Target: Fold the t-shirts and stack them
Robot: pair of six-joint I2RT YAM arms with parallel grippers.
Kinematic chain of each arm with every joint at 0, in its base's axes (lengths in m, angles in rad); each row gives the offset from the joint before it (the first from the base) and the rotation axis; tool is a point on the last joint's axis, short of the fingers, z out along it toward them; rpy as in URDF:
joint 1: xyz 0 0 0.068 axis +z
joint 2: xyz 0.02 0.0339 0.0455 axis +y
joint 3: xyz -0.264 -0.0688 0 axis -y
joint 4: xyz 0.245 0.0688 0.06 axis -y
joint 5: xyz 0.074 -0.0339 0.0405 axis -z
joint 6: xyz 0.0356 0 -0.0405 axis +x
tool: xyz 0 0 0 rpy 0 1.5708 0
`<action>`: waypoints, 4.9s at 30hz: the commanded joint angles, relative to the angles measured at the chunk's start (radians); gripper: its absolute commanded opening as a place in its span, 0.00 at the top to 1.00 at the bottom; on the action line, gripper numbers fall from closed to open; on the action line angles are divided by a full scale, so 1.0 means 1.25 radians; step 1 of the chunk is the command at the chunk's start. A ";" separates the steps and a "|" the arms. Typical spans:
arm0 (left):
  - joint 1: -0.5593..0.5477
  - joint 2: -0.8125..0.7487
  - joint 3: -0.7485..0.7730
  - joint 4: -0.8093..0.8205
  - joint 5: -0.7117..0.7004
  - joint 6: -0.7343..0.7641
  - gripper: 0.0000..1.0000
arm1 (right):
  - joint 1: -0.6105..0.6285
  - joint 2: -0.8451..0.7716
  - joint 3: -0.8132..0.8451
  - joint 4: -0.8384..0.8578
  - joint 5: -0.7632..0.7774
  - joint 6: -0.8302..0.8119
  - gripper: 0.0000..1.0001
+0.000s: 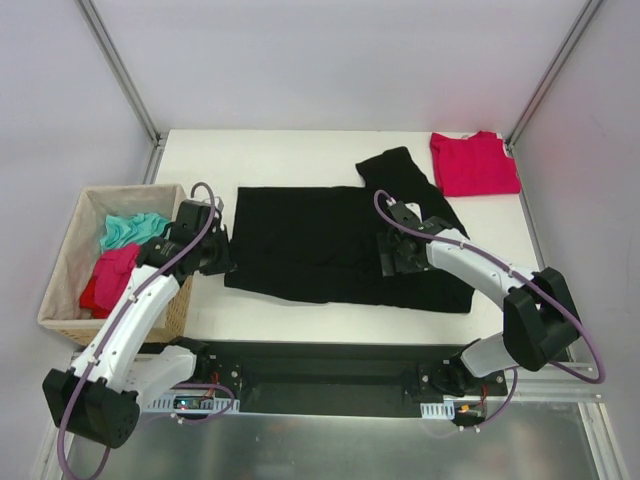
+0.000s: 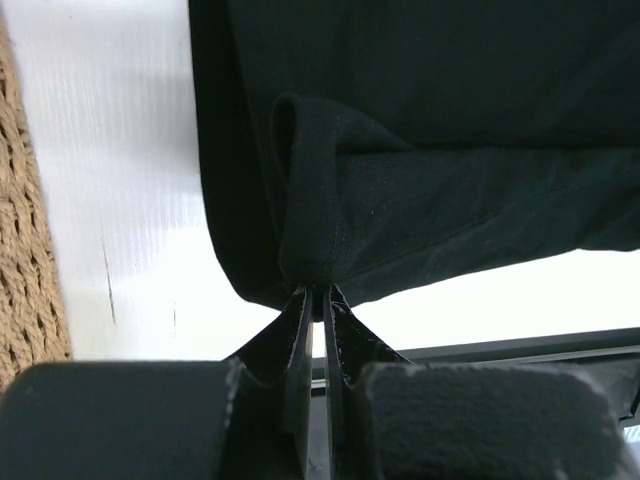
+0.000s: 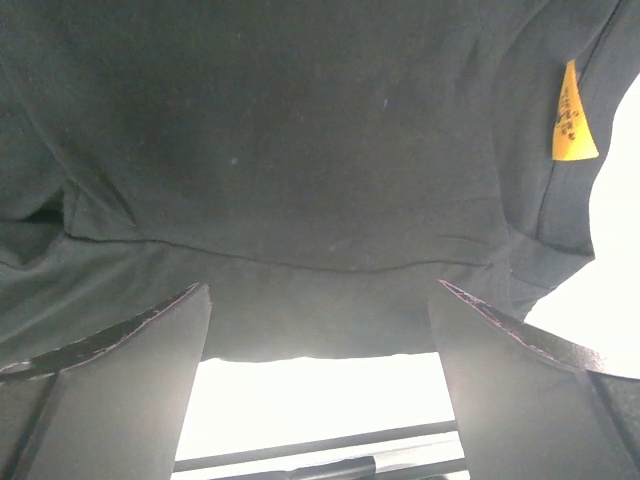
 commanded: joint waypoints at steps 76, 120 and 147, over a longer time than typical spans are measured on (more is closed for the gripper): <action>0.211 0.394 0.007 0.035 0.164 0.048 0.49 | 0.022 0.039 0.002 0.019 0.041 0.004 0.06; 0.241 0.375 -0.025 0.054 0.208 0.060 0.65 | 0.022 0.043 -0.002 0.025 0.024 0.014 0.07; 0.240 0.243 -0.037 0.057 0.215 0.066 0.87 | 0.033 0.045 0.013 0.011 0.026 0.015 0.08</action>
